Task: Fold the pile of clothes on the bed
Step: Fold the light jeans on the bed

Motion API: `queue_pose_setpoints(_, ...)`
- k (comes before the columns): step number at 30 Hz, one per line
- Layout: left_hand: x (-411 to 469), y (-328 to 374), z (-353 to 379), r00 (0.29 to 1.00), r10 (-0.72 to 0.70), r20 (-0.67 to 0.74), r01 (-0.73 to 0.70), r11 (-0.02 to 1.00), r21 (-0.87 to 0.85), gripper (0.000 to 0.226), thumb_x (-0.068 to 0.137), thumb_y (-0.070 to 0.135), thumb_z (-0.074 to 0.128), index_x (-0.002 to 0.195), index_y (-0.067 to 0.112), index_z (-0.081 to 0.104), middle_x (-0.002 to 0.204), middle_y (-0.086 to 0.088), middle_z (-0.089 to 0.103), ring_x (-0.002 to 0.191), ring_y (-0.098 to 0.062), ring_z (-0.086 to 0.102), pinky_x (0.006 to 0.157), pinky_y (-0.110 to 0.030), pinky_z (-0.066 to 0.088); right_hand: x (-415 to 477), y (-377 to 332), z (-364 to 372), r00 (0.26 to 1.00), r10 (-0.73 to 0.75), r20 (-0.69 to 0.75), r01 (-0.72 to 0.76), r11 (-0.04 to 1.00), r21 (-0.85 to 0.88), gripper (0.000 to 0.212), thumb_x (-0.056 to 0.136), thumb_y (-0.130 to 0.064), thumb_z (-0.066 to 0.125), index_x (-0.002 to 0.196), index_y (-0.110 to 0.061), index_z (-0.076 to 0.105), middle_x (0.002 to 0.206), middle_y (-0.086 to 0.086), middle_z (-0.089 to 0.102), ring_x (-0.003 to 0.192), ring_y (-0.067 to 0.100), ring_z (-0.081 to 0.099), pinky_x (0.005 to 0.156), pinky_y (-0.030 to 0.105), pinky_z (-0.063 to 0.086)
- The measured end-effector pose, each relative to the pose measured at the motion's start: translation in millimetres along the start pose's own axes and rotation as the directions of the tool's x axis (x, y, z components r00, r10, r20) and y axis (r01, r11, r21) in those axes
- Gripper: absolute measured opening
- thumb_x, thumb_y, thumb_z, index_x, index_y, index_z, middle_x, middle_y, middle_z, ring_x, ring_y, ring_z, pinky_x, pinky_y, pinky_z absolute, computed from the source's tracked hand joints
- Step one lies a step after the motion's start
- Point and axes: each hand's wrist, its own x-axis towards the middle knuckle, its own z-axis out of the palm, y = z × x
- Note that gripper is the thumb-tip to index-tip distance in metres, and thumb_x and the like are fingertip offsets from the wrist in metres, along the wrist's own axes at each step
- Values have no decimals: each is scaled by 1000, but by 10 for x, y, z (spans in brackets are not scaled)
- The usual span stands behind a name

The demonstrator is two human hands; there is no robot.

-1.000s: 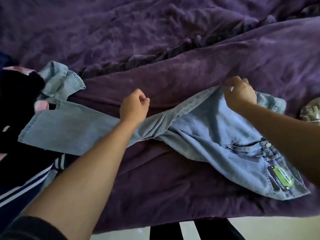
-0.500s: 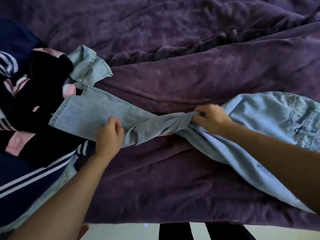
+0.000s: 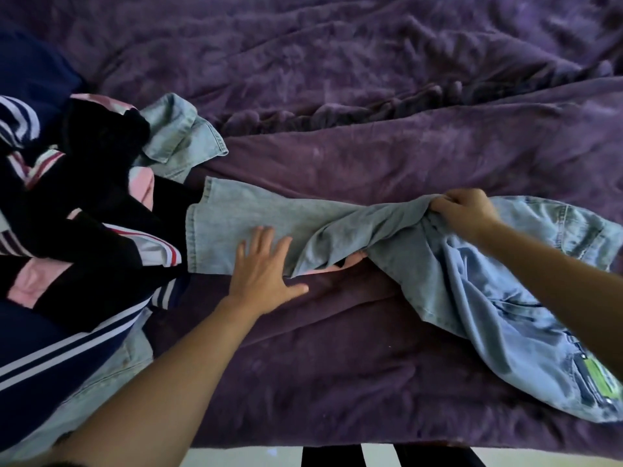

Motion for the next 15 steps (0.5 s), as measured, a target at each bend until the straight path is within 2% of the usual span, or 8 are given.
queue_pose_setpoints(1,31,37,45,997,-27,70,20,995,96,104,66,72,65,146,23,21,154,-13,14,145,-33,10,111,-55,22,0,36,17,999,-40,-19,39,999,-32,29,80,-34,59,66,-9,60,52,-4,51,52,15,46,49,26,38)
queue_pose_setpoints(3,124,94,136,992,-84,95,65,980,186,107,70,70,63,150,27,8,158,-15,0,146,-35,-3,113,-57,16,-23,56,43,993,-101,-58,98,993,-64,19,79,-35,58,75,-17,63,62,-11,58,57,9,52,51,22,38)
queue_pose_setpoints(4,171,89,146,991,-109,79,91,975,202,98,74,66,62,150,29,11,158,-16,0,146,-36,-3,113,-57,16,-62,31,60,987,-142,-73,137,988,-64,12,79,-35,59,82,-24,64,69,-14,60,63,7,54,54,21,38)
queue_pose_setpoints(7,298,-16,49,988,-153,5,150,973,173,47,89,44,56,132,26,51,156,-9,21,146,-29,9,112,-55,18,-163,-39,162,959,-277,-55,271,958,-93,29,80,-35,65,109,-31,62,86,-13,60,80,8,53,70,23,38)
queue_pose_setpoints(10,444,-38,-208,983,-182,-19,172,954,-245,28,92,28,55,115,14,63,130,-9,57,130,-28,45,105,-45,34,-184,26,64,959,-267,-97,259,962,-85,19,85,-37,63,95,-22,63,73,-7,57,69,12,50,61,25,36)
queue_pose_setpoints(12,454,-130,-456,967,-253,7,209,783,-586,16,93,24,54,101,16,66,99,-5,69,99,-27,61,81,-36,48,-133,74,37,971,-194,-142,197,980,14,26,88,-36,60,81,-11,60,63,-4,52,61,14,47,54,27,35)
queue_pose_setpoints(13,434,-179,-554,965,-261,21,207,708,-675,14,92,27,53,91,20,65,86,2,68,86,-22,62,70,-31,47,-104,100,7,975,-161,-155,174,982,72,30,89,-35,59,78,-7,58,59,-3,48,58,14,44,52,28,34)
queue_pose_setpoints(15,371,-272,-733,964,-253,82,224,604,-765,24,88,39,53,84,19,66,77,7,67,78,-16,61,68,-29,44,-83,148,-35,982,-137,-128,151,983,109,35,90,-34,59,74,-3,57,57,0,44,51,9,38,47,24,32)
